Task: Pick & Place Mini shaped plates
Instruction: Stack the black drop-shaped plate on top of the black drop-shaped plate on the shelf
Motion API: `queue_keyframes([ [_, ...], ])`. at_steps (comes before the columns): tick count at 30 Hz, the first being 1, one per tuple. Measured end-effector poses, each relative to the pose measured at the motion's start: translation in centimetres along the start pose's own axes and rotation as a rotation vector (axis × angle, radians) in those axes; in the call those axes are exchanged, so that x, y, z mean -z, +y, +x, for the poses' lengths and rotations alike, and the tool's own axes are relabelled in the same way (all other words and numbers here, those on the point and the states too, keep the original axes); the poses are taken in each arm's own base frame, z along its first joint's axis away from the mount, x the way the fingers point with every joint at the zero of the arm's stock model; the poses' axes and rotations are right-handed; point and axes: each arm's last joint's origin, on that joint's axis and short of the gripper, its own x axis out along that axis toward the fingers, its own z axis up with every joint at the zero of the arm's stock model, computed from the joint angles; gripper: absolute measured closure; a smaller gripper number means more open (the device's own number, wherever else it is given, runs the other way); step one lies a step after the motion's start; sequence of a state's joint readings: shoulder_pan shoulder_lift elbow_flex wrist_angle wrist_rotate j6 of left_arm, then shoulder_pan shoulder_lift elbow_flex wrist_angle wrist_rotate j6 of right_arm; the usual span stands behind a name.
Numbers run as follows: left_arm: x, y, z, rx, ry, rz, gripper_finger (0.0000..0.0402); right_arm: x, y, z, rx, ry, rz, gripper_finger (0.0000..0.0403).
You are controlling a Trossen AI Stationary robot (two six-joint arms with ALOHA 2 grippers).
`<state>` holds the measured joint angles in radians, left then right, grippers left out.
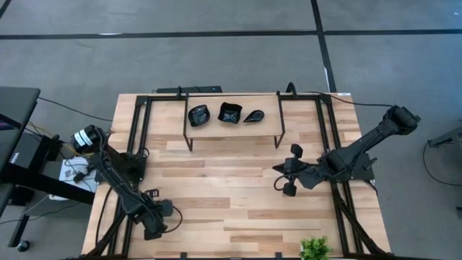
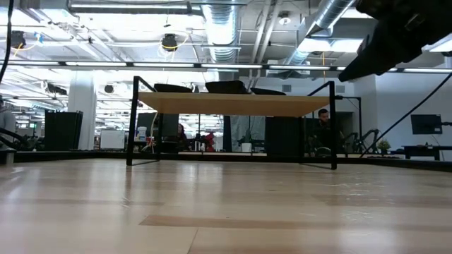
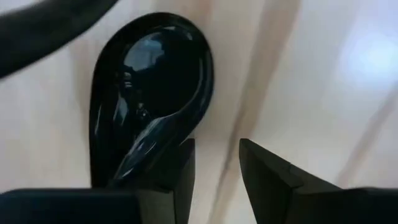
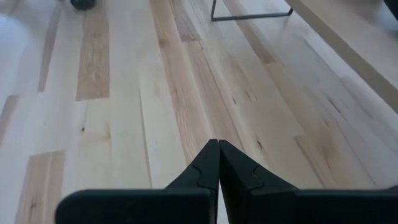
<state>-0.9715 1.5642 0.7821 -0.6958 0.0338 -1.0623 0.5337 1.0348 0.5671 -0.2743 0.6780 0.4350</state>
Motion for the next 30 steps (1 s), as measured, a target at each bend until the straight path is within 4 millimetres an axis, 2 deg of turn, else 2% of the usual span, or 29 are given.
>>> queue_keyframes([
  [5,-0.5,0.1,-0.1,0.003,-0.023,-0.009,0.0288,-0.2,0.1,0.0,-0.009,-0.019,0.016,0.0402],
  [14,-1.3,-1.0,-1.2,0.024,-0.113,0.047,0.0307,-0.2,0.1,0.0,-0.009,-0.018,0.005,0.0402],
  [17,-1.3,-1.0,-1.2,0.002,-0.140,0.090,0.0307,-0.3,0.1,0.0,-0.011,-0.025,-0.050,0.0402],
  [21,-1.5,-0.7,-1.2,-0.037,-0.173,0.123,0.0308,-0.6,0.2,0.0,-0.020,-0.047,-0.037,0.0402],
  [30,-1.1,0.2,-0.8,-0.102,-0.129,0.124,0.0308,-0.7,0.3,-0.1,-0.025,-0.060,-0.052,0.0402],
])
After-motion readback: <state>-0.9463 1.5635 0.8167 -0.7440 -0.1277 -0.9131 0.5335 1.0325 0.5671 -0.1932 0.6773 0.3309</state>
